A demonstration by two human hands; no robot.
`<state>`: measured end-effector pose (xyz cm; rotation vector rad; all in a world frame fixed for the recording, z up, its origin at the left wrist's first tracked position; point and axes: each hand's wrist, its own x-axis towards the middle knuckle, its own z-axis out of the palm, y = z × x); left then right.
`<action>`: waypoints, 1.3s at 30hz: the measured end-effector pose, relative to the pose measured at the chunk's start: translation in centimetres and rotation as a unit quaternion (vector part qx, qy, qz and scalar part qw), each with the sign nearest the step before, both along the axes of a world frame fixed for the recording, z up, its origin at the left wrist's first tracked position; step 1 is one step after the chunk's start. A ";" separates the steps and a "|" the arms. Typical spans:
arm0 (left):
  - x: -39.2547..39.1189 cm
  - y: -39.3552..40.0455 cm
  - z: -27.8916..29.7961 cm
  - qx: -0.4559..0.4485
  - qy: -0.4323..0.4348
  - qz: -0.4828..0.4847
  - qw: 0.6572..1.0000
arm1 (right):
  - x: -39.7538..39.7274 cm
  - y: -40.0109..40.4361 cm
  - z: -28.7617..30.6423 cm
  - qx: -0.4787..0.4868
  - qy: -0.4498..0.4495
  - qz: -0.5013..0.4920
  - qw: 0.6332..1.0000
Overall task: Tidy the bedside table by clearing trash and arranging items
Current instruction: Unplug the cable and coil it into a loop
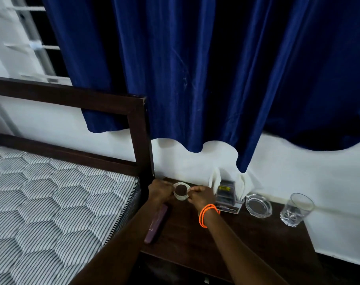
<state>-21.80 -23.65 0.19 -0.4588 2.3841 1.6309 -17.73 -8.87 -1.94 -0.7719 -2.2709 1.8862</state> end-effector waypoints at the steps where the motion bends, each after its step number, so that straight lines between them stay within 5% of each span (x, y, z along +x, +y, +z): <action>1: -0.9 0.0 -0.8 -0.038 0.011 -0.013 0.999 | -1.3 0.1 -1.6 0.031 0.003 0.000 1.000; 14: -5.6 1.0 -6.1 -0.239 0.054 -0.138 0.960 | -4.9 -1.4 -5.2 0.182 -0.049 0.015 0.982; 39: -4.4 0.4 -5.2 -0.196 0.058 -0.073 0.976 | -5.0 -2.1 -6.4 0.261 0.043 0.018 0.964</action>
